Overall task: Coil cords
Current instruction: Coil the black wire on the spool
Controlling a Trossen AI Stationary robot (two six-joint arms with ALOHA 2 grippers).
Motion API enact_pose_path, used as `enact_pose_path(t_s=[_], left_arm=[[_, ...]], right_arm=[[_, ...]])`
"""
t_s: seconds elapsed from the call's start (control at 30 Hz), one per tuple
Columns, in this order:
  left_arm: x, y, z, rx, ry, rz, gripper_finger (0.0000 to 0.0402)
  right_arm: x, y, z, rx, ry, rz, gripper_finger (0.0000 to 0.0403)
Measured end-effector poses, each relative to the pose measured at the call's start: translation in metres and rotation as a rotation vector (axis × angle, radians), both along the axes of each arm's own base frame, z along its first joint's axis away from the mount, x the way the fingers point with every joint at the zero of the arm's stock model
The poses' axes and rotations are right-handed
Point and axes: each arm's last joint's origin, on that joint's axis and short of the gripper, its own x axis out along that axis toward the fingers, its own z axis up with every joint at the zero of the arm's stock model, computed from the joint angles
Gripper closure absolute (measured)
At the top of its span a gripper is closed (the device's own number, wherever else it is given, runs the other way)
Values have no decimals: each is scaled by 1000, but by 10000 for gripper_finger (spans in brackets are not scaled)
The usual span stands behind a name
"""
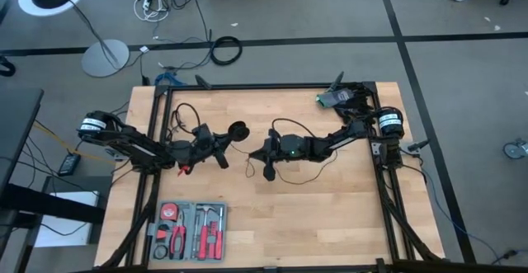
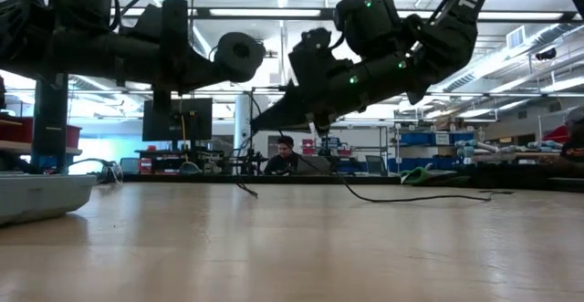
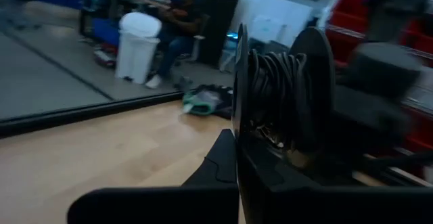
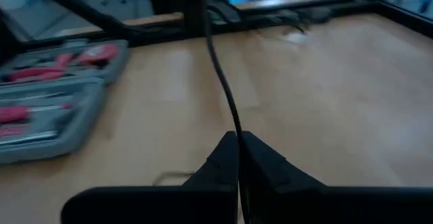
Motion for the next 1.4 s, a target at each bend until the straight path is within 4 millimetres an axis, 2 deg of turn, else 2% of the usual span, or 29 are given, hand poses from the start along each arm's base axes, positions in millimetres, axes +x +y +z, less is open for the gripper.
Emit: enact_pose_path(t_s=[0.23,0.37,0.63,0.77,1.07,1.2,1.4], left_arm=[[1,-3,0,23,13,-101,402],[1,-2,-6,52,85,-74,402],[-2,1,-22,51,257,59,402],[0,2,-24,59,306,94,402],[19,0,-18,86,451,117,402],[23,0,-13,88,440,137,402],[25,1,-12,85,433,143,402]], right_arm=[[-6,-35,-8,100,98,-131,401],[-12,-45,6,129,115,-171,401],[-25,-44,49,138,58,-172,402],[-26,-43,56,154,43,-164,402],[-10,-43,81,101,69,-130,403],[-4,-40,92,85,43,-96,402],[-2,-30,95,65,35,-59,401]])
